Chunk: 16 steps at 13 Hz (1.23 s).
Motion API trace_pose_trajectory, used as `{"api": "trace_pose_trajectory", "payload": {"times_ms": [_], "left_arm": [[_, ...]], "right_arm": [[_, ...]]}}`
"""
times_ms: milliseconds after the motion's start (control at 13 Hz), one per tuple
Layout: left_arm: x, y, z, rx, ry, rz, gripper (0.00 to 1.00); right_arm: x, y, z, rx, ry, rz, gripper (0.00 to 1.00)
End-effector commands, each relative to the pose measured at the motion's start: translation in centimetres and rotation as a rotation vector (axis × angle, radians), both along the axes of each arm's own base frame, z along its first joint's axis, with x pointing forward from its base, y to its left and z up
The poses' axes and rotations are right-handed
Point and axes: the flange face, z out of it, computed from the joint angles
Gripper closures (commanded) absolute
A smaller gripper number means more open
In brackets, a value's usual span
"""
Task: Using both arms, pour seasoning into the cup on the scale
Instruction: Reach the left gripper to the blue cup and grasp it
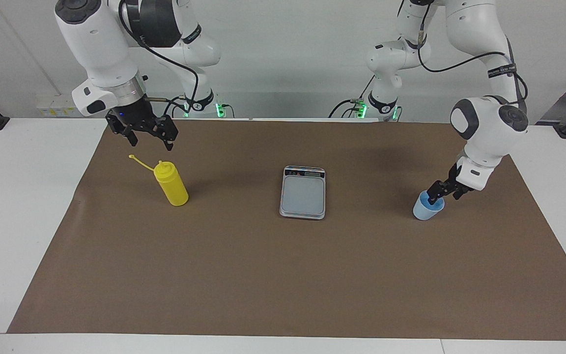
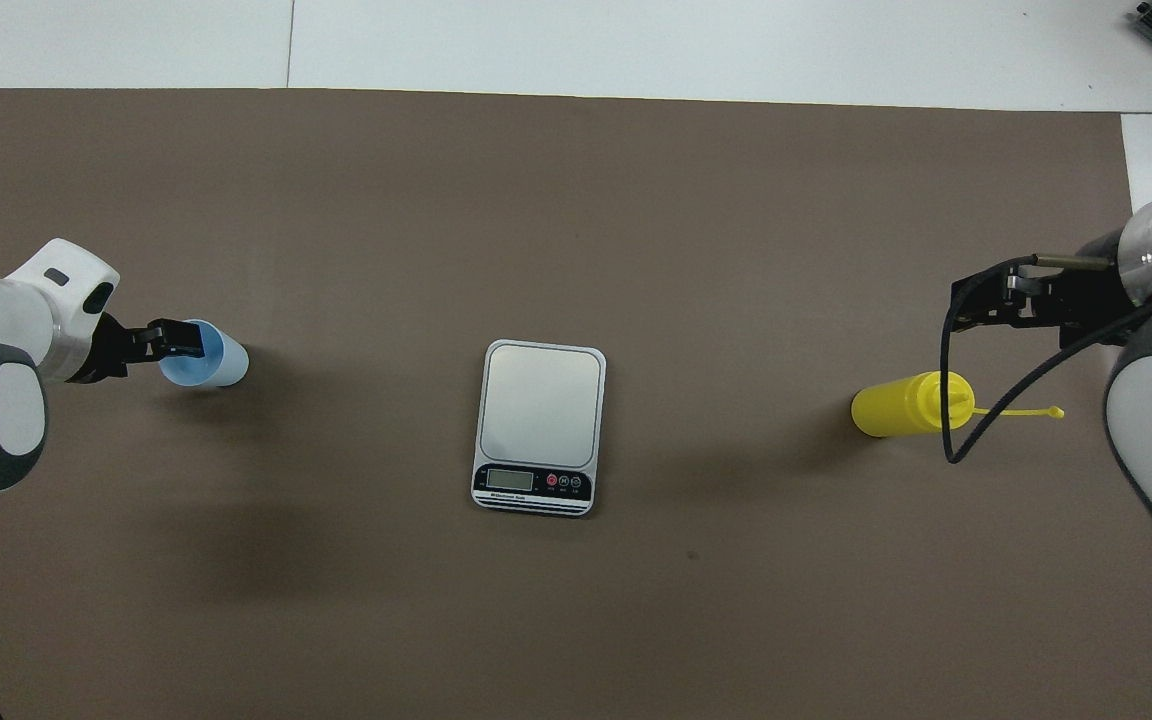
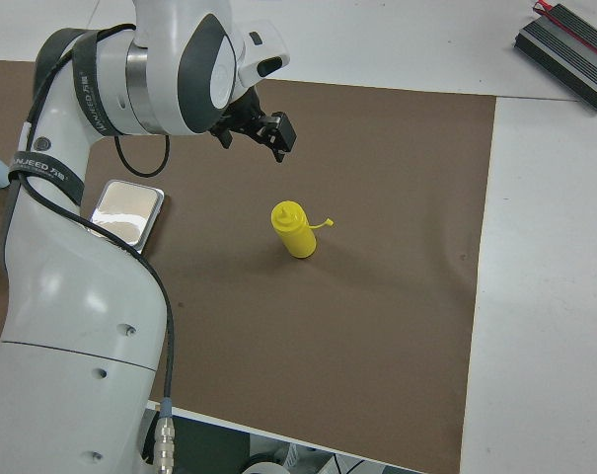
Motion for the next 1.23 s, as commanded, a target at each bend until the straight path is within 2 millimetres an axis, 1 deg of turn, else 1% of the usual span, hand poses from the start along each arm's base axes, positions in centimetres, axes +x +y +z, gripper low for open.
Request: {"api": "trace_pose_trajectory", "payload": {"times_ms": [0, 77, 154, 232, 309, 386, 540, 695, 772, 849, 1003, 1080, 1158], "left_arm": [[-0.2, -0.3, -1.5, -0.010, -0.005, 0.019, 0.00], [-0.2, -0.3, -1.7, -0.010, -0.001, 0.020, 0.08], [-0.2, -0.4, -1.7, -0.010, -0.003, 0.016, 0.30], [-0.1, -0.4, -1.7, -0.009, -0.009, 0.015, 0.54], [-0.2, -0.5, -1.8, -0.010, -0.008, 0.015, 0.86], [-0.2, -0.5, -1.8, -0.009, -0.005, 0.006, 1.00], [-0.2, -0.5, -1.7, -0.010, 0.004, 0.003, 1.00], [0.4, -0.5, -1.2, -0.011, 0.010, 0.002, 1.00], [0.7, -1.0, -0.5, -0.012, 0.020, -0.011, 1.00], [1.2, -1.3, 0.8, -0.013, 0.025, -0.020, 1.00], [2.0, -1.9, 4.1, -0.015, 0.032, -0.035, 1.00], [2.1, -2.6, 6.6, -0.015, 0.028, -0.049, 1.00], [2.1, -4.7, 8.6, -0.015, 0.034, -0.082, 1.00]], "right_arm": [[-0.2, 0.2, -0.2, 0.000, -0.016, -0.007, 0.00], [-0.2, 0.1, -0.3, -0.001, -0.014, -0.010, 0.00], [-0.3, 0.1, -0.2, -0.001, -0.011, -0.010, 0.00], [-0.3, 0.2, -0.2, -0.001, -0.011, -0.007, 0.00], [-0.4, 0.3, 0.0, -0.001, -0.012, -0.005, 0.00], [-0.4, 0.3, 0.1, -0.001, -0.012, -0.005, 0.00], [-0.4, 0.2, 0.1, -0.005, -0.013, -0.006, 0.00], [-0.4, 0.2, 0.3, -0.005, -0.017, -0.008, 0.00], [-0.4, 0.4, 0.3, -0.005, -0.016, -0.005, 0.00], [-0.5, 0.4, 0.3, -0.005, -0.014, -0.005, 0.00], [-0.5, 0.3, 0.3, -0.005, -0.014, -0.002, 0.00], [-0.5, 0.3, 0.2, -0.006, -0.011, 0.000, 0.00], [-0.5, 0.3, 0.4, -0.005, -0.016, 0.001, 0.00]]}}
